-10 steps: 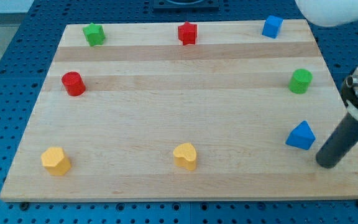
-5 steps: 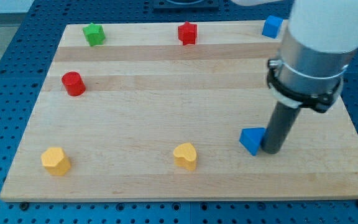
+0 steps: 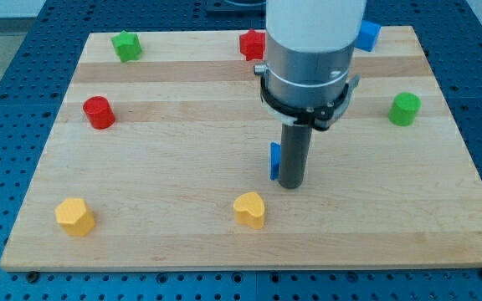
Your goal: Slide the triangle to the right of the red circle
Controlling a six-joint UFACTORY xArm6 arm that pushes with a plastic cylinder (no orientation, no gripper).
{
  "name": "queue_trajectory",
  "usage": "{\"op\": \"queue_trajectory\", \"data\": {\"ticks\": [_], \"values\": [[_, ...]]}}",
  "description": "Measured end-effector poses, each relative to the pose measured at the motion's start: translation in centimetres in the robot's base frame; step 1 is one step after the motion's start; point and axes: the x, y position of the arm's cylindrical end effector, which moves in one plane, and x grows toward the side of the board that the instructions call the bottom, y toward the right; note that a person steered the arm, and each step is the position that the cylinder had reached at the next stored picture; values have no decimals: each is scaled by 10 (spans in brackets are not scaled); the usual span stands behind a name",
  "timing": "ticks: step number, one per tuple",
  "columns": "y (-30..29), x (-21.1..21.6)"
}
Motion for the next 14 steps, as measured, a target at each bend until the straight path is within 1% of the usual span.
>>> {"op": "queue_trajectory", "data": {"ticks": [2,3,5,8,11,12,14], "values": [[0,-43],[-8,-55],[-75,-58],[-72,-89],[-99,-126],[-111,-131],[-153,-132]]}}
